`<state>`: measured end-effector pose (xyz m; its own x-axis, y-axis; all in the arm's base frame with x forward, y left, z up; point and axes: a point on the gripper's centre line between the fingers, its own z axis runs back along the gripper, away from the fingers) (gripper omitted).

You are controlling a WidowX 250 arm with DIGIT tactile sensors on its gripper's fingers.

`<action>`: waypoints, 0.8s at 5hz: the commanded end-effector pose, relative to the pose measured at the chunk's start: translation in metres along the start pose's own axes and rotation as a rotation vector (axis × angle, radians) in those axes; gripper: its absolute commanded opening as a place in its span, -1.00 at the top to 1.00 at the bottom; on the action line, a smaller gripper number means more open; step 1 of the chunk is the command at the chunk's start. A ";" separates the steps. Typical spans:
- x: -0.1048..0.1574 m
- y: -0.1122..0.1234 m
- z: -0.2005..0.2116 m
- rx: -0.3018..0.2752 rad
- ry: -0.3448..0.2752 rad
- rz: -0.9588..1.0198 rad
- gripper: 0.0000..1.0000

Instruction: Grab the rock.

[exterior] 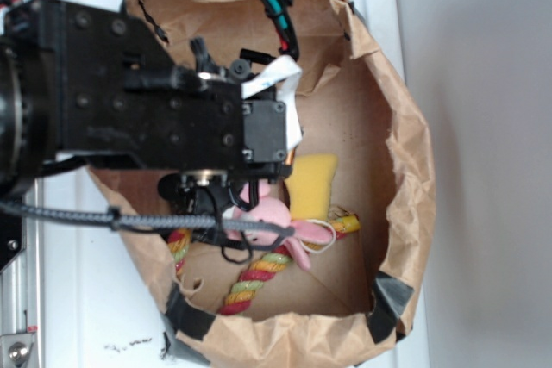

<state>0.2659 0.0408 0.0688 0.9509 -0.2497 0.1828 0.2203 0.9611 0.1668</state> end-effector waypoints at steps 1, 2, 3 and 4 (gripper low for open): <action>0.010 -0.008 0.019 -0.012 -0.058 -0.026 -1.00; 0.012 -0.033 0.029 -0.059 -0.083 -0.067 -1.00; 0.011 -0.046 0.032 -0.080 -0.092 -0.095 -1.00; 0.007 -0.060 0.036 -0.117 -0.090 -0.122 -1.00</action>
<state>0.2459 -0.0227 0.0800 0.9149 -0.3488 0.2032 0.3453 0.9370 0.0535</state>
